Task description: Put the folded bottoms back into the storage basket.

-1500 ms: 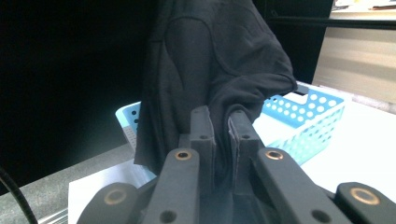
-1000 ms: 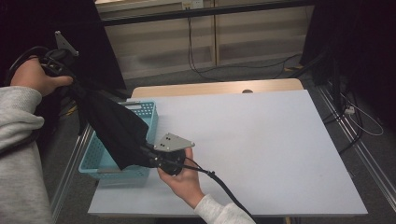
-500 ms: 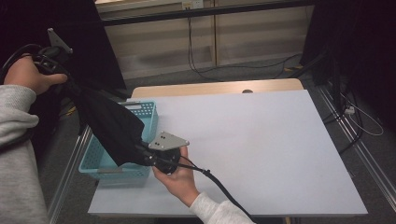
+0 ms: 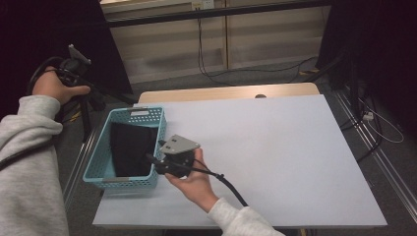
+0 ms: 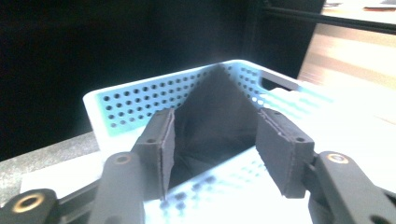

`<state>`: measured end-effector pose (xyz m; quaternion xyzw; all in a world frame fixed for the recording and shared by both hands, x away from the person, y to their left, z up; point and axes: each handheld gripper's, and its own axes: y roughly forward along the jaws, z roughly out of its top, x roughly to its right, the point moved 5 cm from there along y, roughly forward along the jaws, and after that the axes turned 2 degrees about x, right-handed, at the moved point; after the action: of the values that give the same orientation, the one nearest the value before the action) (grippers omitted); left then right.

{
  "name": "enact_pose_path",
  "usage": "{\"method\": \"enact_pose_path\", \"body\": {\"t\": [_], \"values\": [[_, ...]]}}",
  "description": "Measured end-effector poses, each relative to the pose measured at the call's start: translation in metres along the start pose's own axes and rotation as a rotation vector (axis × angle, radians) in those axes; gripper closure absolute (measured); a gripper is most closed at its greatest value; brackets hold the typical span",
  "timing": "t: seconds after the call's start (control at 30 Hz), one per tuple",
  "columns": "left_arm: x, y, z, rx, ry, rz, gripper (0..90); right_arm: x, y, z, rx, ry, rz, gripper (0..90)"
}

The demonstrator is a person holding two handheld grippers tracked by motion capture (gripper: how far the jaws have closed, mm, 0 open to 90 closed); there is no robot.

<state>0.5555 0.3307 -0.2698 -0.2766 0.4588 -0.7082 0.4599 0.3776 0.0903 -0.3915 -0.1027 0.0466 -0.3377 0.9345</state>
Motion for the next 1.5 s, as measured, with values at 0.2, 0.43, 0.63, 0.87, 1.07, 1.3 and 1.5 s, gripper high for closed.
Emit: {"method": "enact_pose_path", "body": {"t": [0.2,0.43,0.63,0.87,1.07,1.3,1.5], "values": [[0.017,0.019,-0.02,0.013,0.048,-0.034,33.3,0.036,-0.041,-0.019,-0.043,-0.004,-0.058,34.4],[0.039,0.04,-0.037,0.026,0.047,-0.089,30.2,0.061,-0.077,-0.043,-0.096,0.01,-0.08,27.4],[0.047,0.062,-0.054,0.013,0.04,-0.098,30.7,0.076,-0.105,-0.059,-0.117,0.018,-0.117,25.3],[0.049,0.083,-0.069,0.032,-0.004,-0.119,31.8,0.092,-0.13,-0.076,-0.148,0.042,-0.147,22.9],[0.049,0.102,-0.083,0.022,-0.025,-0.136,34.0,0.103,-0.142,-0.091,-0.178,0.062,-0.156,21.8],[0.05,0.117,-0.094,0.027,-0.054,-0.145,37.2,0.119,-0.156,-0.109,-0.212,0.109,-0.16,20.9],[0.047,0.129,-0.105,0.025,-0.07,-0.135,61.1,0.123,-0.165,-0.117,-0.225,0.117,-0.177,20.5]]}}
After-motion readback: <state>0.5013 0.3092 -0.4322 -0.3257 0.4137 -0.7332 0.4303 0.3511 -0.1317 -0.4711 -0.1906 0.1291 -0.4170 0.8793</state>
